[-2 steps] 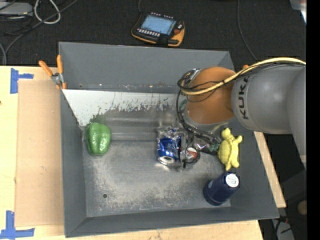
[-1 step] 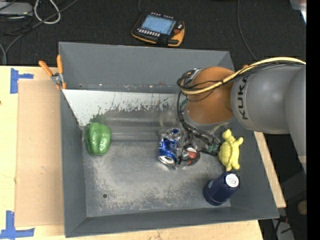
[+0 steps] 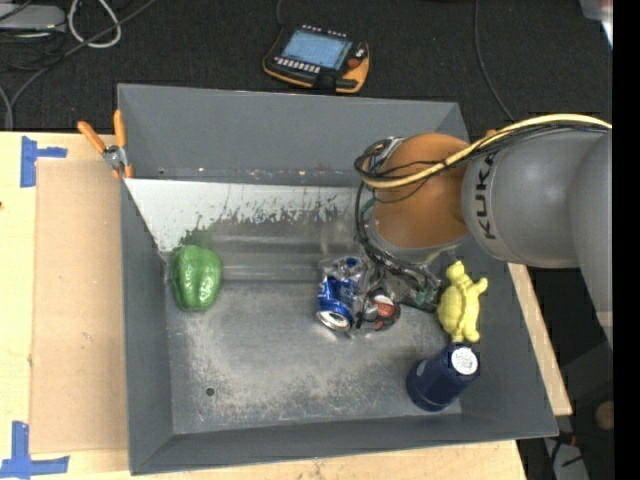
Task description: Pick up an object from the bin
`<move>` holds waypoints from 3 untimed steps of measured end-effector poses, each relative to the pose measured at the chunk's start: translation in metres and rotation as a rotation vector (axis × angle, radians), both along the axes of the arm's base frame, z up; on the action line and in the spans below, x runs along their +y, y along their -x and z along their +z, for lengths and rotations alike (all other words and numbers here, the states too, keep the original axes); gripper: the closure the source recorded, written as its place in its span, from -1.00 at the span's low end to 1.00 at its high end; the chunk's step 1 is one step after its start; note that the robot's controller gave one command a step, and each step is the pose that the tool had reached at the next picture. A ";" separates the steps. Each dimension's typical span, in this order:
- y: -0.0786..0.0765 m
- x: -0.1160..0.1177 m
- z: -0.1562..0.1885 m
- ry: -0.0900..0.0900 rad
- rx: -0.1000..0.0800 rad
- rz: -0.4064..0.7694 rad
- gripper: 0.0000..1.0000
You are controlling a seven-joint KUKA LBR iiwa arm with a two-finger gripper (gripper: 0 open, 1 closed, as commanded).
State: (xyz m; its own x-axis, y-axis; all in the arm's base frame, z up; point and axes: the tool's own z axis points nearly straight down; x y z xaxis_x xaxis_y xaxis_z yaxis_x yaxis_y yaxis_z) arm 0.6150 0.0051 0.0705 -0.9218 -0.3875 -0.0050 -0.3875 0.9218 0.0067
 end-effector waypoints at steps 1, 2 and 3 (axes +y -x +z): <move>0.003 0.001 0.025 0.000 0.010 0.001 1.00; 0.002 0.001 0.061 0.000 0.005 -0.001 1.00; 0.000 0.002 0.074 -0.001 -0.001 -0.002 1.00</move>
Offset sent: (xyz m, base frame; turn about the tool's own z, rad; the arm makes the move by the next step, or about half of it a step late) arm -0.0029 0.0006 0.0769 0.0001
